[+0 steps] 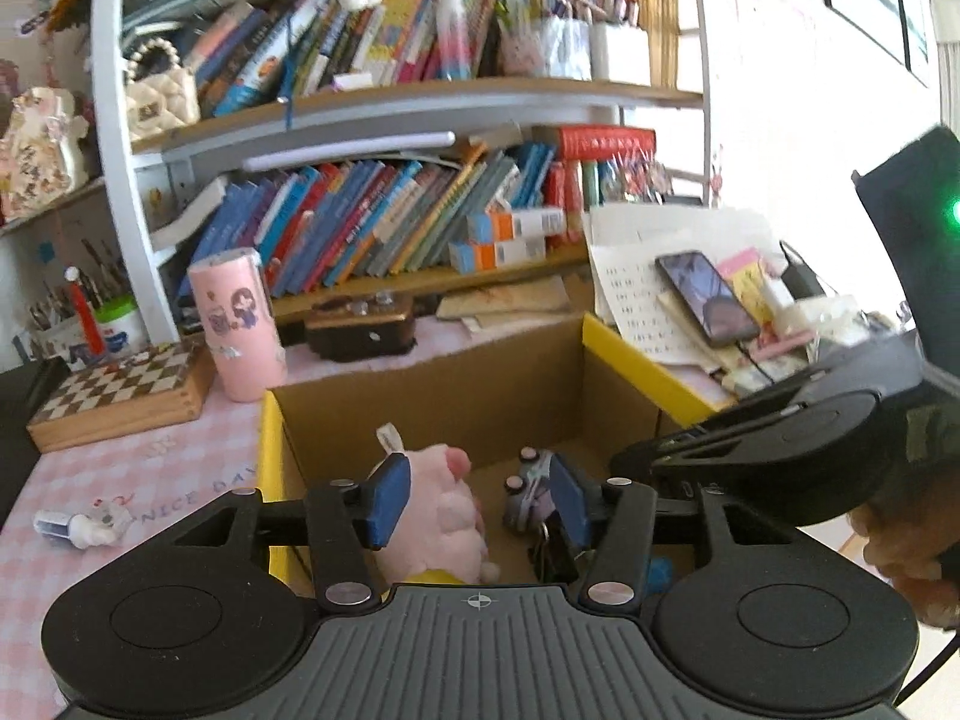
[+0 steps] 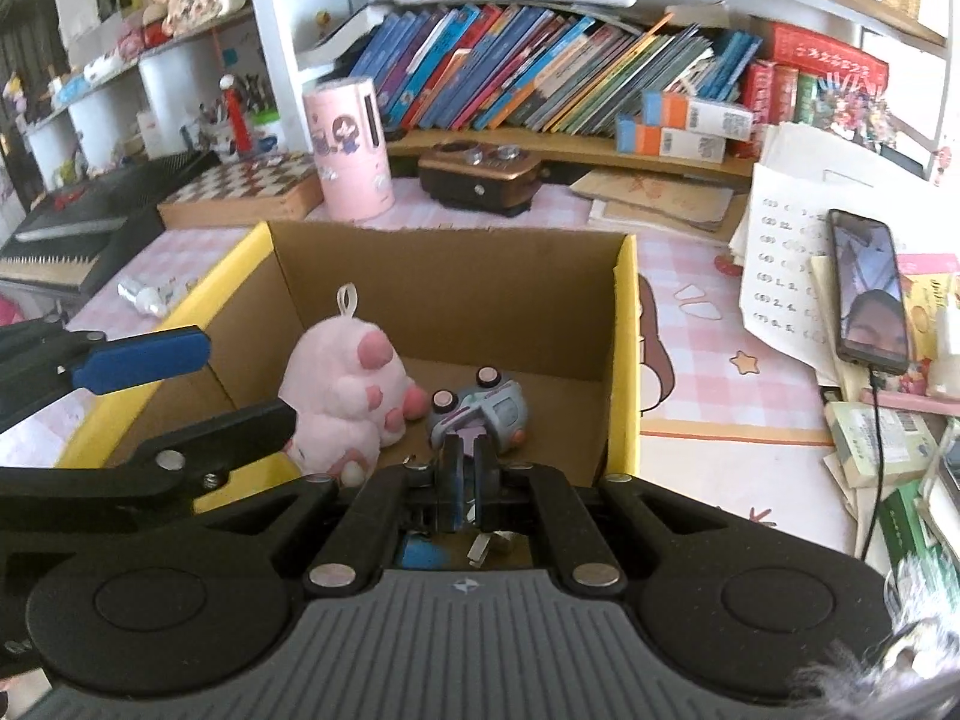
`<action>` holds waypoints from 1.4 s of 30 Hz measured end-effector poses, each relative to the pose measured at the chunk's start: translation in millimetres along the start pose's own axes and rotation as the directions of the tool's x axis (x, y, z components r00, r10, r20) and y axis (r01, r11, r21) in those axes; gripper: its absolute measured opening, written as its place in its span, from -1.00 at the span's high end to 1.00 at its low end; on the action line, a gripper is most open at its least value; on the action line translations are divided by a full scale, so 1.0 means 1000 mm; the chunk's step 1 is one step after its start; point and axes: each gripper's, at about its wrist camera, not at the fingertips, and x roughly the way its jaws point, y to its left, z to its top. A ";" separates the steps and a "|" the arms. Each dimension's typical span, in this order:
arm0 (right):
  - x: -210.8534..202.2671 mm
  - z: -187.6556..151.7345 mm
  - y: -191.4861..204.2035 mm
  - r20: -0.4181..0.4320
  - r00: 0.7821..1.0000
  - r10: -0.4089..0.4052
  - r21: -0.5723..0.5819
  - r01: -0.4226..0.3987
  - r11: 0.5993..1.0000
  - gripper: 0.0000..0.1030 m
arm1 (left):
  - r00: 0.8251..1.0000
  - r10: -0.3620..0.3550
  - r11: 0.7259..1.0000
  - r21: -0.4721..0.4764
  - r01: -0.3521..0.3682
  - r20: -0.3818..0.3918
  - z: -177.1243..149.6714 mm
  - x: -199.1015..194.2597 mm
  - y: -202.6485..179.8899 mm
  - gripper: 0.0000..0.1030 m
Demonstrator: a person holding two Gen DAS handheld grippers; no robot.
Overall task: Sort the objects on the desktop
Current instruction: 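Open the left tool over the box while the right tool releases the clip inside, then withdraw both tools up from the box and back from the table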
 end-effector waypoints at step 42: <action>-0.104 -0.136 0.170 -0.031 0.995 -0.094 0.271 0.099 0.958 0.89 | 0.990 0.106 0.985 -0.124 -0.117 -0.094 -0.114 -0.176 0.112 -0.35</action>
